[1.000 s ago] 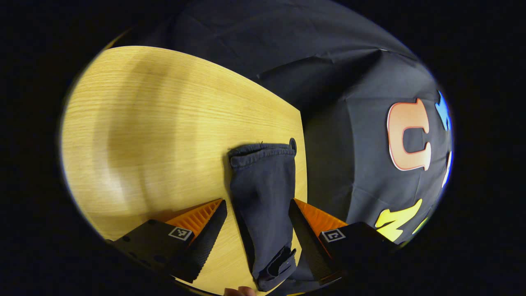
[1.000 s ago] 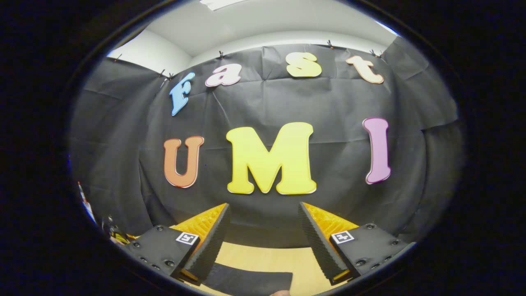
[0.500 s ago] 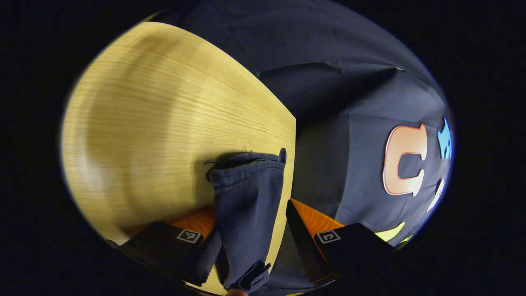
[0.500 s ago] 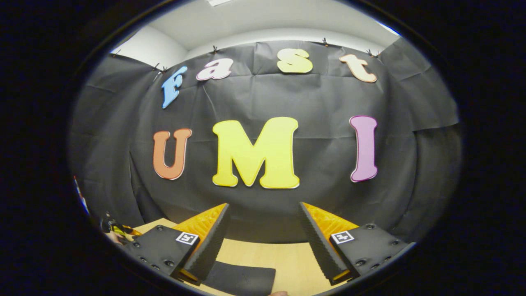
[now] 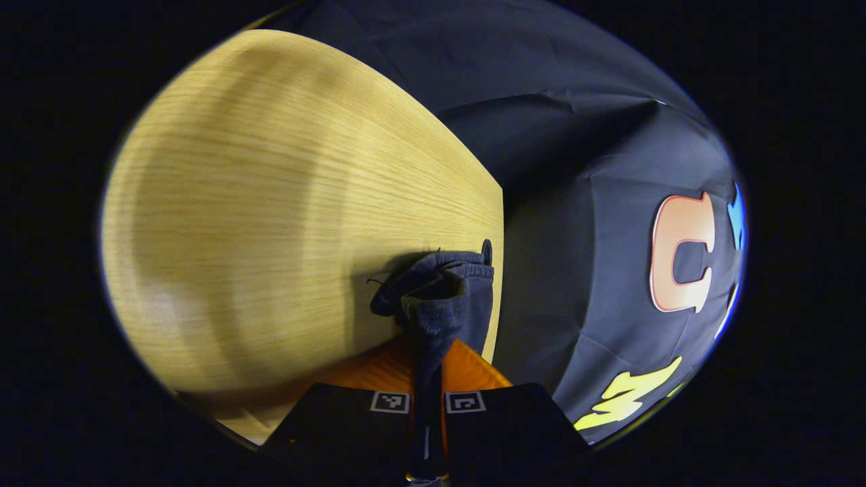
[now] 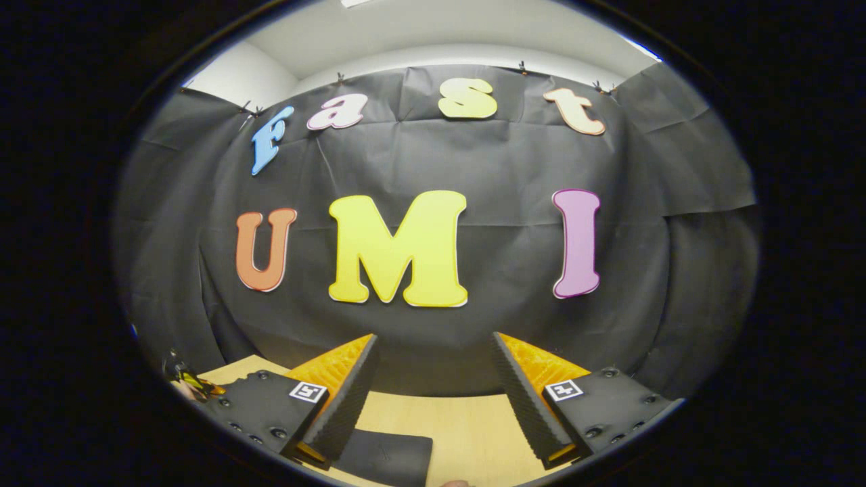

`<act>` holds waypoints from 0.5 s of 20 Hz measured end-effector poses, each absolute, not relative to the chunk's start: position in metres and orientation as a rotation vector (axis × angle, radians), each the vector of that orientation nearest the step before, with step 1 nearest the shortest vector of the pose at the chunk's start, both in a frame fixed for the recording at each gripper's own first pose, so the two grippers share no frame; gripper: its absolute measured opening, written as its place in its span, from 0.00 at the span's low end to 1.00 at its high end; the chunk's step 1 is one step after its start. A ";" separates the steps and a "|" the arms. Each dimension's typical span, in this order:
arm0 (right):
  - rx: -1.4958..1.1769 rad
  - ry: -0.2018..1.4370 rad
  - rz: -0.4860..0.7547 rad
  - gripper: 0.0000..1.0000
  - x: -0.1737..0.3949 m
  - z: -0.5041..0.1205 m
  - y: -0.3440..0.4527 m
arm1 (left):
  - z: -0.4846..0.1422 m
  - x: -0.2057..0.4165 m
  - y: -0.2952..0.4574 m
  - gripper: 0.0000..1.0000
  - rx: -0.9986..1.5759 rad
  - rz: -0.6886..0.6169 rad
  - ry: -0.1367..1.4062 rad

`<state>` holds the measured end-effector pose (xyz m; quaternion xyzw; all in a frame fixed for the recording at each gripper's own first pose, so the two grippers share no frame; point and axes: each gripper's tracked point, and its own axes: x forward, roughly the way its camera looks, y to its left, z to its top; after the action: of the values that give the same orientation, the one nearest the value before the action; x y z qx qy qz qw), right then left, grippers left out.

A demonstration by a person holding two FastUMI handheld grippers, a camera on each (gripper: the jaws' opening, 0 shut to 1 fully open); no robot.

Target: Grasp the waist and the cuffs of the jeans and fold them to make the two legs overlap; first hold the waist and fold one-third of the jeans toward the cuffs, then hold the cuffs and fold the remaining one-third in the same direction to finish folding.

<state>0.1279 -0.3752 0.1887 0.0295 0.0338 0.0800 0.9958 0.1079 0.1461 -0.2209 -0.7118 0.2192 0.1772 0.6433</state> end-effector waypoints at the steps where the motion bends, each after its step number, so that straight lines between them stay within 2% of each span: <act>1: 0.062 0.065 0.156 0.98 0.128 0.191 -0.377 | -0.219 0.107 0.145 0.06 -1.609 0.410 0.500; 5: 0.077 0.065 0.151 1.00 0.129 0.197 -0.384 | -0.202 0.103 0.143 0.06 -1.403 0.389 0.512; 10: 0.069 0.065 0.135 1.00 0.124 0.201 -0.399 | -0.145 0.114 0.133 0.05 -1.137 0.307 0.452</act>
<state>0.1243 -0.3986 0.2006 0.0344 0.0327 0.0674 0.9966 0.1136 0.1330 -0.1450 -0.5315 0.2111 0.1435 0.8077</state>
